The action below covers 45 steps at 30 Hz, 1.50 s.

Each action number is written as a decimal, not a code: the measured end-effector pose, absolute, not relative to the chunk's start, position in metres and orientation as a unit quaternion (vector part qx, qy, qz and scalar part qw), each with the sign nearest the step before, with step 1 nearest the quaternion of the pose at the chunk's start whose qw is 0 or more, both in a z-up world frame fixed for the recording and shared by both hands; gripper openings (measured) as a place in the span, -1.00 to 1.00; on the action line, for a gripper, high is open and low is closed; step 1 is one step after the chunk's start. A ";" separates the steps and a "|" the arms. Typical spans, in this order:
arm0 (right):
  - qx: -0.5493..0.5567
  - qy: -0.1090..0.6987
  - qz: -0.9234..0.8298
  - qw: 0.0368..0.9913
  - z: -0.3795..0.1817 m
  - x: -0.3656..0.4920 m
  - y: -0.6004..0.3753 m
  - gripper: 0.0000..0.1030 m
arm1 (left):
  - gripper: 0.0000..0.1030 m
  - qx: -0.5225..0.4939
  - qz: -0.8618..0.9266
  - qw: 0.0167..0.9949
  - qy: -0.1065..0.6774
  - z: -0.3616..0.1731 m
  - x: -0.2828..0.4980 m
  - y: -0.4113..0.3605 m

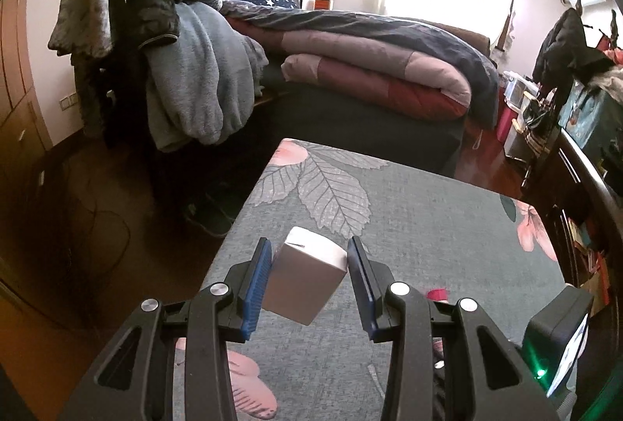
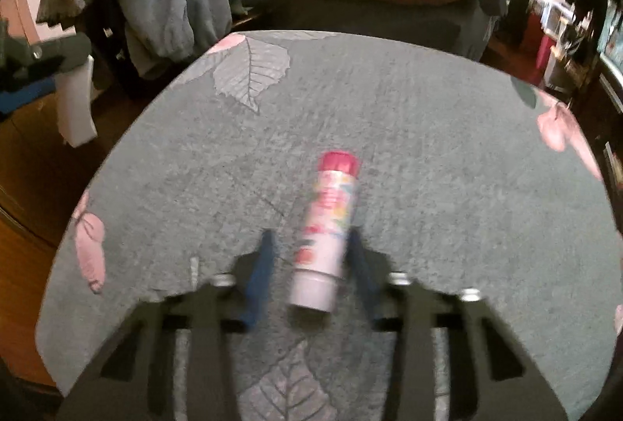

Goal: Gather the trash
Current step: 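Grasp the pink-capped glue stick upright with the right gripper, then carry the white box and glue stick over the wastebasket and release both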

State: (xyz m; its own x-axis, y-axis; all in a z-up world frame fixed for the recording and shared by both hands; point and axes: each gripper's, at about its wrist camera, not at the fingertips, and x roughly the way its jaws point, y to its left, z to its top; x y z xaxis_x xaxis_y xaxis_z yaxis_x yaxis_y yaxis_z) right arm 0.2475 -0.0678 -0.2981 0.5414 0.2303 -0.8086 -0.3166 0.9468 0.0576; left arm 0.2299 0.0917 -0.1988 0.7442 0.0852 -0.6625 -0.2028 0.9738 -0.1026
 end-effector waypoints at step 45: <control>0.145 0.376 -0.003 0.915 -0.245 0.176 -0.380 -0.53 | -0.22 -0.005 -0.173 0.933 0.315 -0.147 0.232 -0.180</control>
